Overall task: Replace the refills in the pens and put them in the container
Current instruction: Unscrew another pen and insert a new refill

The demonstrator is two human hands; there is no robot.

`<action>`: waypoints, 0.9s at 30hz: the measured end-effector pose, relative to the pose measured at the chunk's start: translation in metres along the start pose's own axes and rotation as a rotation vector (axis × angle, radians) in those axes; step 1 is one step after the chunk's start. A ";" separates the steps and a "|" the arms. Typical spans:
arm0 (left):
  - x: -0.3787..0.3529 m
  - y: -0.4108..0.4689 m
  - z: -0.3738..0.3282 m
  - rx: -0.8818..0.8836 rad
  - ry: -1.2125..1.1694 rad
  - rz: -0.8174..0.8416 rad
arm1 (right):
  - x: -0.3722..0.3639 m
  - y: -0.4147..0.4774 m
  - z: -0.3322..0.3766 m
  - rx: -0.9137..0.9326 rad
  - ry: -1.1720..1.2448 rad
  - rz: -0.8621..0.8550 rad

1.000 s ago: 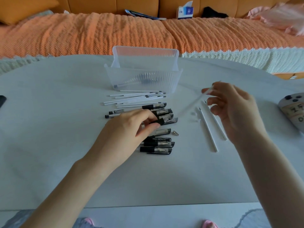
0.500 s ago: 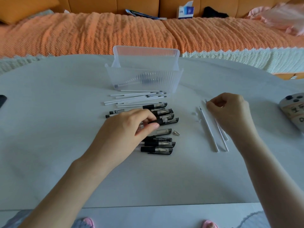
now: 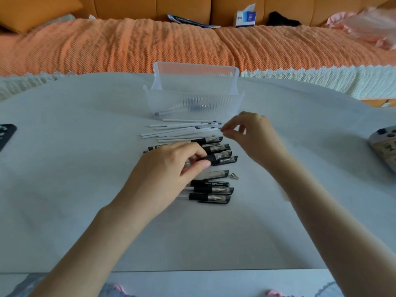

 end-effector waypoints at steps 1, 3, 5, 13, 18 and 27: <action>0.000 0.000 0.000 -0.001 0.005 0.000 | -0.005 0.008 0.003 0.019 -0.005 0.029; 0.000 0.000 0.002 0.009 0.014 0.007 | -0.016 0.021 0.006 0.029 -0.013 0.099; 0.001 0.001 0.003 0.023 0.020 0.017 | -0.026 0.029 0.005 0.011 -0.017 0.172; 0.002 0.001 0.008 0.031 0.017 0.021 | -0.040 0.037 0.009 0.054 -0.004 0.320; 0.004 0.001 0.011 0.030 0.010 0.007 | -0.039 0.033 0.007 0.074 -0.004 0.319; 0.009 0.002 0.017 0.080 -0.038 -0.023 | -0.002 0.021 0.001 0.027 0.076 0.086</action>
Point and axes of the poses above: each hand's wrist, its own y-axis towards the middle knuckle, its own x-axis out of the back of the hand, z = x × y, the point moved 9 cm from there along y, towards the middle knuckle, and after that the axes turned 15 degrees about x, right-handed, at the moved point
